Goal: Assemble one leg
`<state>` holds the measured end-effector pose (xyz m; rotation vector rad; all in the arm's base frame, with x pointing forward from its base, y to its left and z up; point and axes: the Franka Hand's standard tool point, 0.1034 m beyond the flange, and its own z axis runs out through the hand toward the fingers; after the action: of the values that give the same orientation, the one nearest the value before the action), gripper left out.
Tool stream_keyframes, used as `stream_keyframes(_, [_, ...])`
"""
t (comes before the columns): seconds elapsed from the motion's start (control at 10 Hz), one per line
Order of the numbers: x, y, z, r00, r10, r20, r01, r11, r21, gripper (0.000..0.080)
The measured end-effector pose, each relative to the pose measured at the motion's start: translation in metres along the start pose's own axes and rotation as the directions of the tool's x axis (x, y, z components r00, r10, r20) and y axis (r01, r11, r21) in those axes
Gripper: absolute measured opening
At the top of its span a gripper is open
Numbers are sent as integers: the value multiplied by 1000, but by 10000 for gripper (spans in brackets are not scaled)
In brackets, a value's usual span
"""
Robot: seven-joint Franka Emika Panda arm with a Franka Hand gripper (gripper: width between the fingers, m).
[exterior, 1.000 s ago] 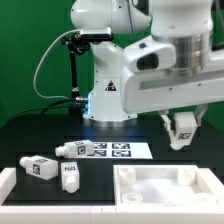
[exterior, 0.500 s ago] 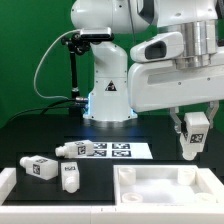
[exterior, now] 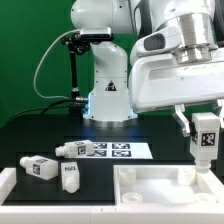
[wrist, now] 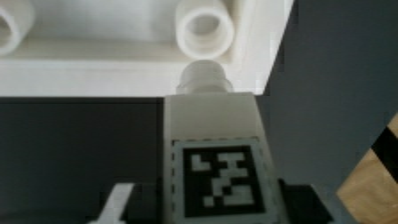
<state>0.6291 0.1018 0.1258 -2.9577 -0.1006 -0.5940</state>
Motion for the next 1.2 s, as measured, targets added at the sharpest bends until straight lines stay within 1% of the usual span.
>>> stream_keyframes(0.3, [-1,0,2,1000,-1,6,1,1000,0,285])
stream_keyframes(0.4, [-4,-3,6,1000,-6,12,6,1000,0,285])
stream_keyframes(0.5, [-2,-6,11,1000,-12,13,12,1000,0,285])
stream_keyframes(0.7, [-2,-5,22,1000,-11,16,11,1000,2,285])
stream_keyframes(0.9, [-6,-3,31,1000,-11,17,11,1000,1,285])
stream_keyframes(1.1, [-9,0,37,1000,-8,24,8,1000,0,285])
stream_keyframes(1.2, [-7,1,39,1000,-13,2,13,1000,-2,285])
